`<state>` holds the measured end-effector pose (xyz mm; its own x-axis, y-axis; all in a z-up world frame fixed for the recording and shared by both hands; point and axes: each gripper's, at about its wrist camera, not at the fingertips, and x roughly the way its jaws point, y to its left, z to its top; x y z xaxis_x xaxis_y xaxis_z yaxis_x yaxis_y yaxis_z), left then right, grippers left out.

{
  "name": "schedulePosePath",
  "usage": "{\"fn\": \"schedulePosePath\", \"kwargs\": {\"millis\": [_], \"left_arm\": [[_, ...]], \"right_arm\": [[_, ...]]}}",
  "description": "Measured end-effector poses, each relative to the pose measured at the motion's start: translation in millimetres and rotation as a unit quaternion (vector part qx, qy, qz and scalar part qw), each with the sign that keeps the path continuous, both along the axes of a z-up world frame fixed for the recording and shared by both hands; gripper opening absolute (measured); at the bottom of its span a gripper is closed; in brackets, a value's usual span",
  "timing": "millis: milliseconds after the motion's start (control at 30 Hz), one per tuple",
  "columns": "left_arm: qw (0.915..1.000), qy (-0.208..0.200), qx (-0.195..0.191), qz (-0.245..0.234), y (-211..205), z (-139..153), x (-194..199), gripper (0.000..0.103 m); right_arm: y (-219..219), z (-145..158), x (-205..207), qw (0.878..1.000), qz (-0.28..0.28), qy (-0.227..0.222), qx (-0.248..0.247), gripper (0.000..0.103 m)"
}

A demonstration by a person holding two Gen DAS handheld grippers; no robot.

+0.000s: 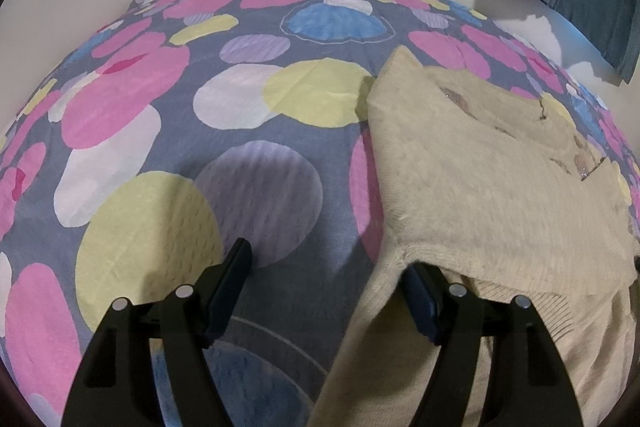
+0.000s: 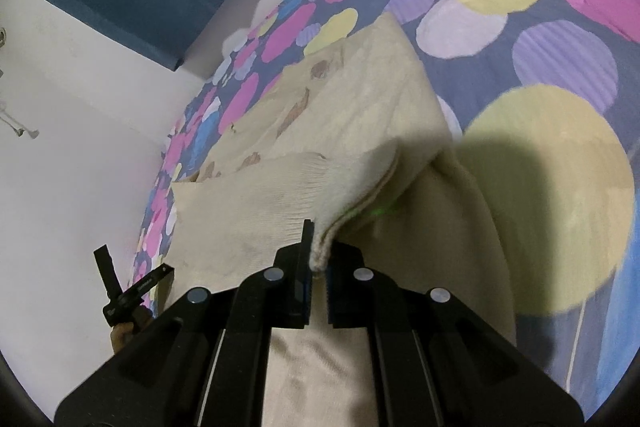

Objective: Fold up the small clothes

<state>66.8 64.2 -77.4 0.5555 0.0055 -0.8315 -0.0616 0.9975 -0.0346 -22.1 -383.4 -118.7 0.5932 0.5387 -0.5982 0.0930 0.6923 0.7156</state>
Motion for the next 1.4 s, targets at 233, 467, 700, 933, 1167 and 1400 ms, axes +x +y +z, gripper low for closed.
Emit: {"fn": "schedulePosePath", "kwargs": {"millis": [233, 467, 700, 933, 1167, 1400], "left_arm": [[1.0, 0.001, -0.007, 0.003, 2.0, -0.4, 0.2, 0.072], [0.9999, 0.001, -0.016, -0.006, 4.2, 0.3, 1.4, 0.072], [0.995, -0.014, -0.086, -0.047, 26.8, 20.6, -14.0, 0.072], [0.9895, -0.055, -0.094, -0.094, 29.0, 42.6, 18.2, 0.072], [0.989, -0.015, -0.075, -0.127, 5.5, 20.6, 86.7, 0.072], [0.9904, 0.003, -0.073, -0.117, 1.1, -3.7, 96.8, 0.072]], "right_arm": [[1.2, -15.6, -13.8, 1.0, -0.004, 0.021, 0.023, 0.004], [-0.5, -15.2, -16.9, 0.999, 0.007, 0.027, 0.026, 0.005], [-30.5, 2.1, -34.3, 1.0, -0.004, 0.025, 0.017, 0.011], [-71.0, 25.8, -7.7, 0.999, -0.033, -0.01, -0.002, 0.028], [-63.8, 30.6, 52.6, 0.998, -0.002, -0.017, 0.057, 0.028], [47.9, 44.9, 141.0, 0.977, 0.161, -0.014, 0.139, 0.043]]}}
